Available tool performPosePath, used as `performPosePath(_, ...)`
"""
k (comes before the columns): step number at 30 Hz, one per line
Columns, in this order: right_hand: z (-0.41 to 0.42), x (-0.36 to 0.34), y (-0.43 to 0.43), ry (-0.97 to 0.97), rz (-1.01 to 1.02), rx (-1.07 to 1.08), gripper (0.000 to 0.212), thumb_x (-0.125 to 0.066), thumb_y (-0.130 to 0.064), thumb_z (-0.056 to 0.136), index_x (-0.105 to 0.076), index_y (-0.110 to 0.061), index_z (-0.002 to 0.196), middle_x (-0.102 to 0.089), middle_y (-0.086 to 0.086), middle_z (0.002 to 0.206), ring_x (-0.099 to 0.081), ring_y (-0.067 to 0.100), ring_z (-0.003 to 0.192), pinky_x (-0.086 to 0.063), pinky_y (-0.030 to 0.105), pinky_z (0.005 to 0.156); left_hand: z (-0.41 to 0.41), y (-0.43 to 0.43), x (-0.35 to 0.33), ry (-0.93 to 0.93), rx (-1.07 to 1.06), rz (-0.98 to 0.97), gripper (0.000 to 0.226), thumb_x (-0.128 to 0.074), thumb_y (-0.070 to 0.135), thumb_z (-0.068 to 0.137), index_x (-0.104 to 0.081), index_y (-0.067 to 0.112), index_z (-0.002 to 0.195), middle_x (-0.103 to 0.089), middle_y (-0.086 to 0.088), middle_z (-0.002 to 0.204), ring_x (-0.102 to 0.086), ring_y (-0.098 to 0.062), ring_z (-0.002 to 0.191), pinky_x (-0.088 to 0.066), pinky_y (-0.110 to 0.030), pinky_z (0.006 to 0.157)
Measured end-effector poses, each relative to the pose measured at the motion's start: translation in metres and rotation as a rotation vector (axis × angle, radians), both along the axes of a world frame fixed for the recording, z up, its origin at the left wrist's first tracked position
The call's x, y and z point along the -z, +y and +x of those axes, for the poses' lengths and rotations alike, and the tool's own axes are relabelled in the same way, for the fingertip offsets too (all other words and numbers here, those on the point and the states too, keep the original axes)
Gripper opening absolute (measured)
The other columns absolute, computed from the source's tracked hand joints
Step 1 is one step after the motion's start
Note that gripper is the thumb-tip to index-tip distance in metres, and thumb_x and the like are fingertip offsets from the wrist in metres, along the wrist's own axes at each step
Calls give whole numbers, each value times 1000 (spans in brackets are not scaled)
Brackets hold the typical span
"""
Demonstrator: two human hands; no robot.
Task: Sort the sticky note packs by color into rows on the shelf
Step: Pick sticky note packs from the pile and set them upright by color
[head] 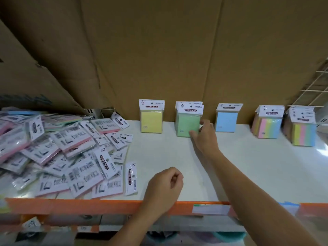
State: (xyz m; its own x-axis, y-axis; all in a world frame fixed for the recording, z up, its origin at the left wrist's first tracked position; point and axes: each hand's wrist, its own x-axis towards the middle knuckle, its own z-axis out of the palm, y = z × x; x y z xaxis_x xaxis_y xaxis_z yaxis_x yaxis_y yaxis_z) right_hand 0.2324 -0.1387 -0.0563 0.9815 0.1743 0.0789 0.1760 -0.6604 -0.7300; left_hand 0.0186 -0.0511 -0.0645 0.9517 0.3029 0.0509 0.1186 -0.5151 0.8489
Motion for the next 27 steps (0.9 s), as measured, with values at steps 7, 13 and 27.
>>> performPosePath(7,-33,-9,-5,65,50,123,38,-59,-26,96,-51,-9,129,-61,5,104,-59,22,97,-41,29,80,-2,8,-5,1,-26,-200,20,-57,18,93,-63,26,77,-66,12,73,-59,-7,65,-50,-23,60)
performPosePath(13,-109,-15,-27,287,347,-80,10,-53,-19,100,-61,-22,96,-69,-3,80,-65,7,64,-52,17,52,-29,19,-26,-15,-132,-352,20,-59,18,95,-68,26,79,-68,7,71,-61,-2,60,-46,-12,54)
performPosePath(27,-172,-12,56,321,-93,-525,35,-59,-41,94,-64,-13,113,-67,-3,102,-61,17,98,-45,25,80,-129,108,-25,98,-516,631,21,-74,22,84,-67,14,102,-61,-2,99,-54,-24,98,-45,-33,75)
